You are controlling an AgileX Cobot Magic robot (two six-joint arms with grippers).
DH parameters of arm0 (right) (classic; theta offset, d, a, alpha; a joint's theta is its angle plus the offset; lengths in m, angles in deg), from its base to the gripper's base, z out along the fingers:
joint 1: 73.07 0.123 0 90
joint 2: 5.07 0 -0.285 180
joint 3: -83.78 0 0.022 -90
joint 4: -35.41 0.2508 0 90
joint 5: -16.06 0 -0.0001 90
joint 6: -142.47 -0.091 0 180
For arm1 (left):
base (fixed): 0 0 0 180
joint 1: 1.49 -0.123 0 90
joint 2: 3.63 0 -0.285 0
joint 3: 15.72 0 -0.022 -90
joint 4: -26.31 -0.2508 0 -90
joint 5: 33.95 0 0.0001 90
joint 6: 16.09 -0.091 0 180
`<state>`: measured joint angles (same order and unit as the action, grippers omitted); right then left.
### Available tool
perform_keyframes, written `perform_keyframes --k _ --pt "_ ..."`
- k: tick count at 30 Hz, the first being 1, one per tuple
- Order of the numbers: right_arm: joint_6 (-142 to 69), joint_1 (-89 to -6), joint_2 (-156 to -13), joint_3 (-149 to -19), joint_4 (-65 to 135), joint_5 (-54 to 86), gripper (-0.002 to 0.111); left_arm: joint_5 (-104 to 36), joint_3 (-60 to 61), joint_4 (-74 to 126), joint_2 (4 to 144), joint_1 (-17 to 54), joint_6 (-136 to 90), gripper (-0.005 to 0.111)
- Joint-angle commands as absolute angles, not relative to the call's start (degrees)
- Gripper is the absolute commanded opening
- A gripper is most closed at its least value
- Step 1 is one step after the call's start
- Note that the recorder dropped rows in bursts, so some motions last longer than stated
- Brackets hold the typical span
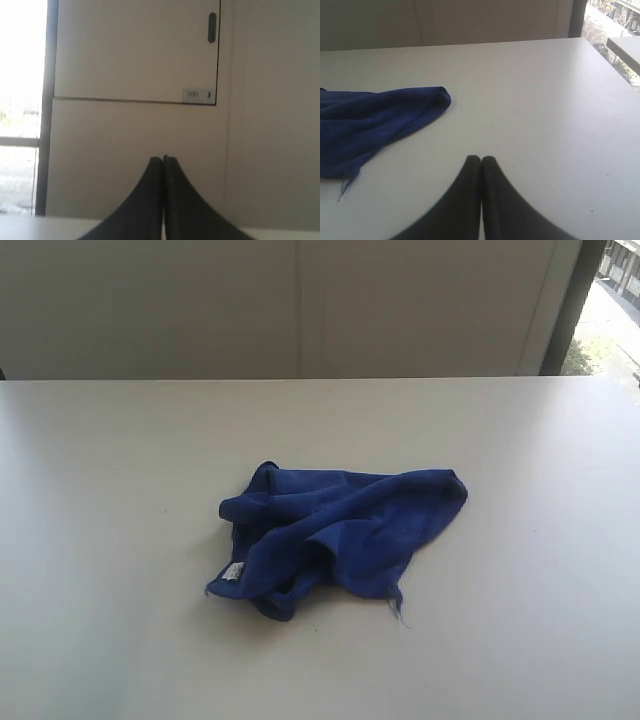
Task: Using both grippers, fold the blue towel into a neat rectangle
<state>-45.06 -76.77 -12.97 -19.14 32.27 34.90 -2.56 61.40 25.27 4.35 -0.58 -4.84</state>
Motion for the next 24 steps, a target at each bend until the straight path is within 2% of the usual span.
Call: perform_keyframes --k 1,7,16,24 --pt "-45.2 -76.6 -12.9 -19.0 32.2 34.4 0.0 -17.0 58.9 25.2 6.5 -0.2 0.7 0.0" --pt "-45.2 -76.6 -12.9 -19.0 32.2 34.4 0.0 -22.3 54.5 25.2 13.4 -0.2 1.0 0.0" --pt "-45.2 -76.6 -12.9 -19.0 32.0 33.5 0.0 -17.4 51.7 25.2 14.5 0.1 1.7 0.0" --pt "-45.2 -76.6 -12.9 -19.0 32.0 32.8 0.0 -9.4 51.7 25.2 14.4 3.8 1.8 0.0"
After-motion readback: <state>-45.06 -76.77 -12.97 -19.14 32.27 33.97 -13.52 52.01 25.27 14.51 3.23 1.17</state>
